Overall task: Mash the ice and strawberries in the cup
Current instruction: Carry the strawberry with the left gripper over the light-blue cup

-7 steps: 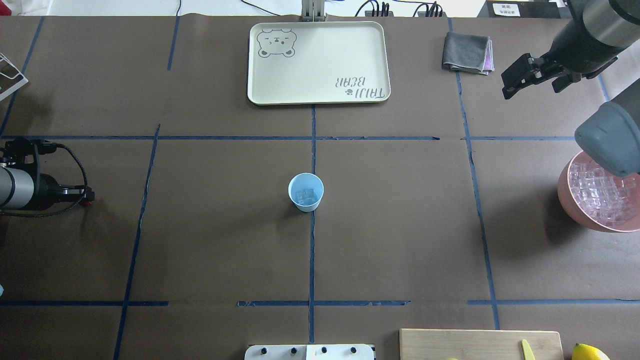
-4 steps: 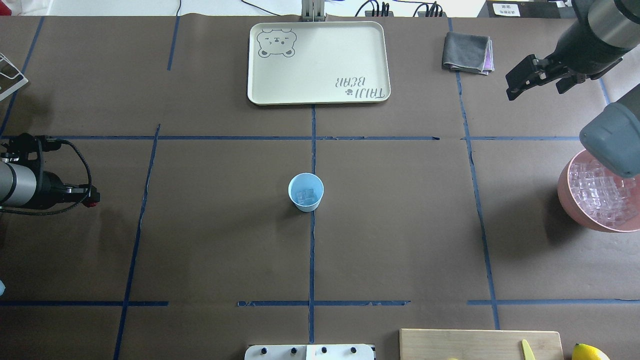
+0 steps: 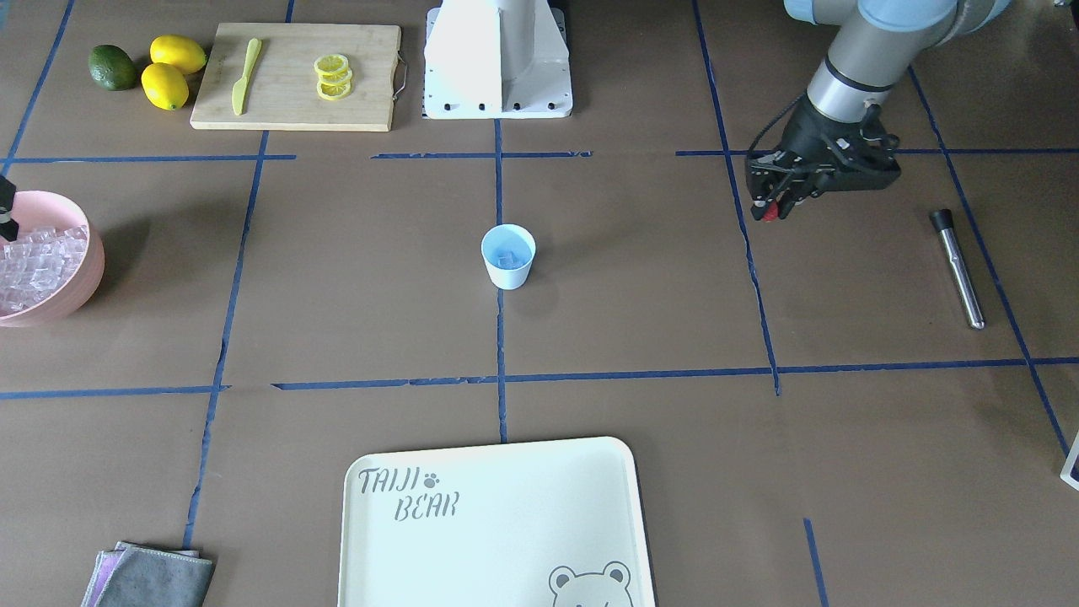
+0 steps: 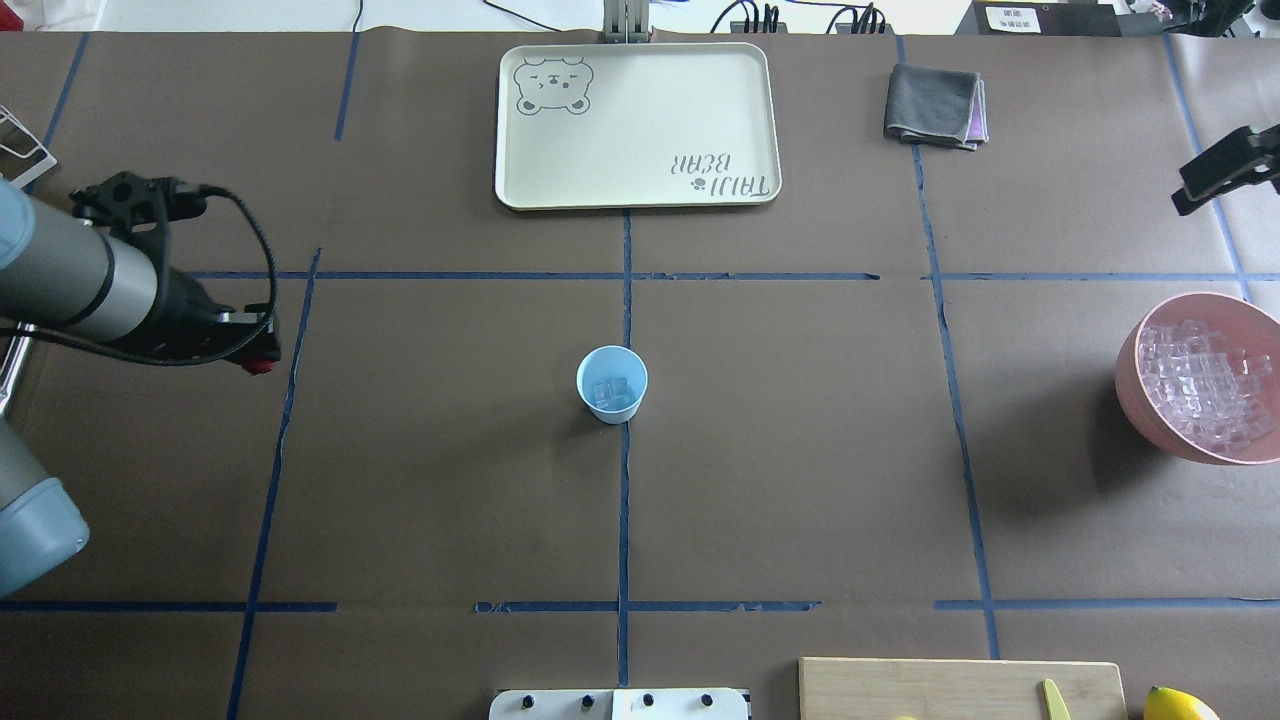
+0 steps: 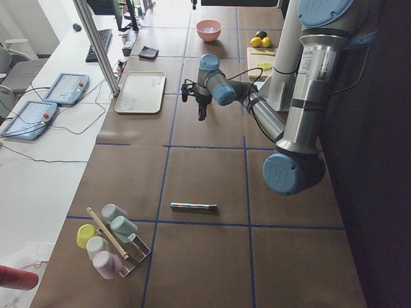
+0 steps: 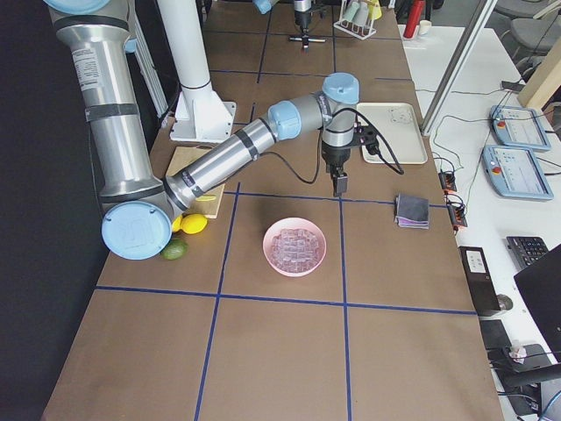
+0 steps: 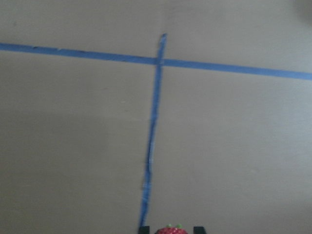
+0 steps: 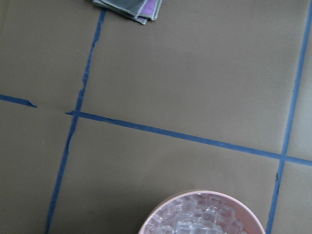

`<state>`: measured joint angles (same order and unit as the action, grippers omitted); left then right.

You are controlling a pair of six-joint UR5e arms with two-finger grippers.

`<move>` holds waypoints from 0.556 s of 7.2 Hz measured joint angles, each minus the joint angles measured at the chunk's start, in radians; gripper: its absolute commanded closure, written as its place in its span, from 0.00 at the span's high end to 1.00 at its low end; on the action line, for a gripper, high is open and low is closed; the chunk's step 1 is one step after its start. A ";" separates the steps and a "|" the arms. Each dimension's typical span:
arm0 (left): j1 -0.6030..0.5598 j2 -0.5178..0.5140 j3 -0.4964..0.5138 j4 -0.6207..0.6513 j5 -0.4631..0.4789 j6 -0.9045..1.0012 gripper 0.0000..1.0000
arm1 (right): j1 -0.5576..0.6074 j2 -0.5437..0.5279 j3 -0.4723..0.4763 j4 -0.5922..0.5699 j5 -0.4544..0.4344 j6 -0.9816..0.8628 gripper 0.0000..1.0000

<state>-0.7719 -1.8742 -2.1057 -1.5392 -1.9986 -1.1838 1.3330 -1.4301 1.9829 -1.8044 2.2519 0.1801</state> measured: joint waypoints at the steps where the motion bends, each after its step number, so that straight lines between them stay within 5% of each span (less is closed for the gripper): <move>1: 0.005 -0.120 0.014 0.073 -0.001 -0.066 0.00 | 0.066 -0.059 -0.055 0.079 0.041 -0.076 1.00; 4: 0.072 -0.364 0.242 -0.037 0.004 -0.297 0.00 | 0.226 -0.157 -0.225 0.213 0.114 -0.280 1.00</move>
<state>-0.6998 -2.2382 -1.8636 -1.5761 -1.9948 -1.4808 1.5595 -1.5872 1.7575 -1.5913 2.3661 -0.0997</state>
